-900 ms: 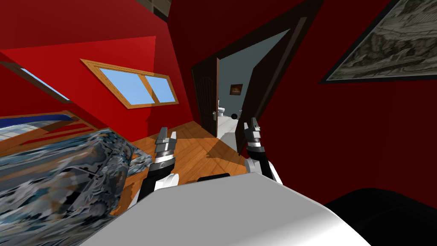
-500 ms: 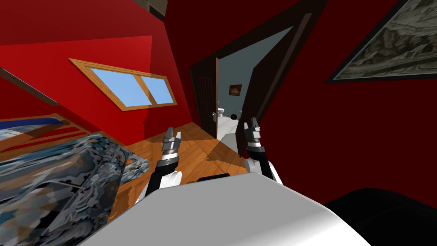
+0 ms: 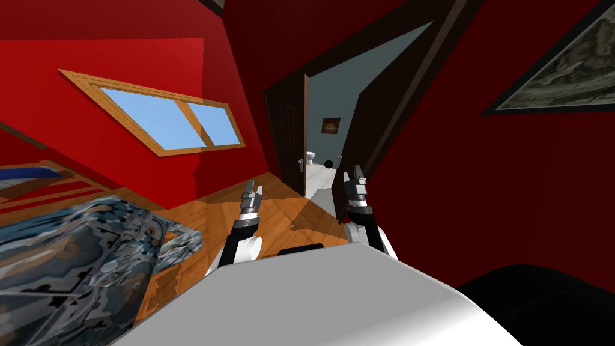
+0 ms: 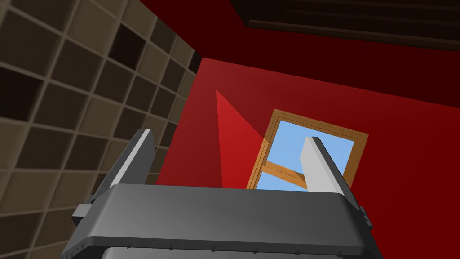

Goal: Push the door open

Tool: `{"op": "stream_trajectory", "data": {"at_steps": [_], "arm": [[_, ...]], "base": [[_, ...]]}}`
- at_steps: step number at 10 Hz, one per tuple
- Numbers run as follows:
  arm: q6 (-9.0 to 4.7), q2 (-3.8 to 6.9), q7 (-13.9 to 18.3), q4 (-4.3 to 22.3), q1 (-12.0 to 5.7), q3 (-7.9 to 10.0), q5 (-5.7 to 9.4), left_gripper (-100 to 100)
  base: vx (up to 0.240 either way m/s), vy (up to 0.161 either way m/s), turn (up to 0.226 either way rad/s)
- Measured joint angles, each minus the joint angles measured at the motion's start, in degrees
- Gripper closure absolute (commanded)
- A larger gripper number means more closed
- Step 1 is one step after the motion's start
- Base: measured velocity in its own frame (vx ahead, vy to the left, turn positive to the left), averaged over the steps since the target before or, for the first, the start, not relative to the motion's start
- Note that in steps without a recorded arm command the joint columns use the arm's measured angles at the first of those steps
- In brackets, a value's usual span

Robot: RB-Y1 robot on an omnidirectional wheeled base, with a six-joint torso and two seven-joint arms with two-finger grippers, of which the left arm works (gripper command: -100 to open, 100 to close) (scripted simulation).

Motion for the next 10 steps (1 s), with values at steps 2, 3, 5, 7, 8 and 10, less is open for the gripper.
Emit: {"op": "stream_trajectory", "data": {"at_steps": [2,3,5,7,8,10], "arm": [[0.03,0.6,0.37,3.21,-1.92,-1.21,0.45,-100],[0.05,0.83,0.54,4.45,-2.73,-1.67,0.65,-100],[0.53,0.86,0.56,6.48,-4.44,-2.43,0.84,-100],[0.48,1.02,0.71,8.57,-5.67,-3.2,1.06,-100],[0.38,1.21,0.84,9.99,-6.64,-3.42,1.26,-100],[0.53,1.44,1.12,12.78,-8.43,-4.55,1.63,-100]], "base": [[0.16,0.062,-0.059],[0.145,0.084,-0.039],[0.099,0.055,-0.041],[0.085,0.041,-0.038],[0.125,0.064,-0.078],[0.111,0.065,-0.047]]}}
